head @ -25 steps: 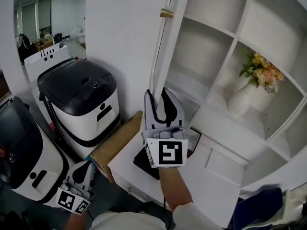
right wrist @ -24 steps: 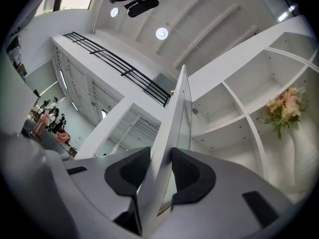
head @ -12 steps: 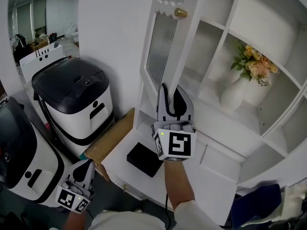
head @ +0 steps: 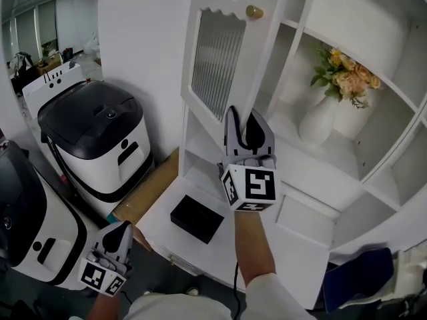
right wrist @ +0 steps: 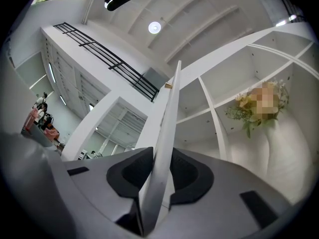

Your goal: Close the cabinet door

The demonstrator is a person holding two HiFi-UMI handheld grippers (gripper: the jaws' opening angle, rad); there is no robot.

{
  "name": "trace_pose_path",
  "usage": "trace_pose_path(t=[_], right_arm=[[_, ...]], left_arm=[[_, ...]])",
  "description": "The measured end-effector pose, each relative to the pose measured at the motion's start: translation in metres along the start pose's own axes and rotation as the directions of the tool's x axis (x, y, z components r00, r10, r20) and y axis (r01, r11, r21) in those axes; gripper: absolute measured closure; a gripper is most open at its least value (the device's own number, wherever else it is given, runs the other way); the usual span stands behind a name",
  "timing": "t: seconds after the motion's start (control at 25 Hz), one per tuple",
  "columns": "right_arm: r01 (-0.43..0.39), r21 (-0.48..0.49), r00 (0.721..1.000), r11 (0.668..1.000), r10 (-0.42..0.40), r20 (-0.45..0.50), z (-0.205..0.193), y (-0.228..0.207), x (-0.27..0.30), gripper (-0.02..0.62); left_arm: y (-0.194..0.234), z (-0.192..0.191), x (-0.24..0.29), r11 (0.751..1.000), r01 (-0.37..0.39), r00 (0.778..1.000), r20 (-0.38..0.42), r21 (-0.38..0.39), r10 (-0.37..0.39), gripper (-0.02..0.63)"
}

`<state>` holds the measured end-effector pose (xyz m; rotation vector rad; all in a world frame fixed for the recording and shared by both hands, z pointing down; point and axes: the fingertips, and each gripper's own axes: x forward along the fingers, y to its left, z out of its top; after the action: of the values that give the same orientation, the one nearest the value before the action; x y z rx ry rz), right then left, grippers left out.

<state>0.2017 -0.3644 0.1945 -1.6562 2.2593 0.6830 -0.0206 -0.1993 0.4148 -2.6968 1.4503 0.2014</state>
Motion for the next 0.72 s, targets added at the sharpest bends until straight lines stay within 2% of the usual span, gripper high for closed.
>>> trace_pose_path(t=[0.32,0.72], right_arm=[[-0.002,0.032,1.0,0.999,0.003,-0.018,-0.011,-0.029,0.005,0.499],[0.01,0.025,1.0,1.0,-0.009,-0.027,-0.019,-0.046,0.01,0.483]], left_arm=[[-0.007,-0.004,0.009,1.0,0.004,1.0,-0.01,0.001,-0.004,0.601],[-0.011,-0.003,0.014,1.0,-0.005,1.0,-0.005,0.007,0.005,0.601]])
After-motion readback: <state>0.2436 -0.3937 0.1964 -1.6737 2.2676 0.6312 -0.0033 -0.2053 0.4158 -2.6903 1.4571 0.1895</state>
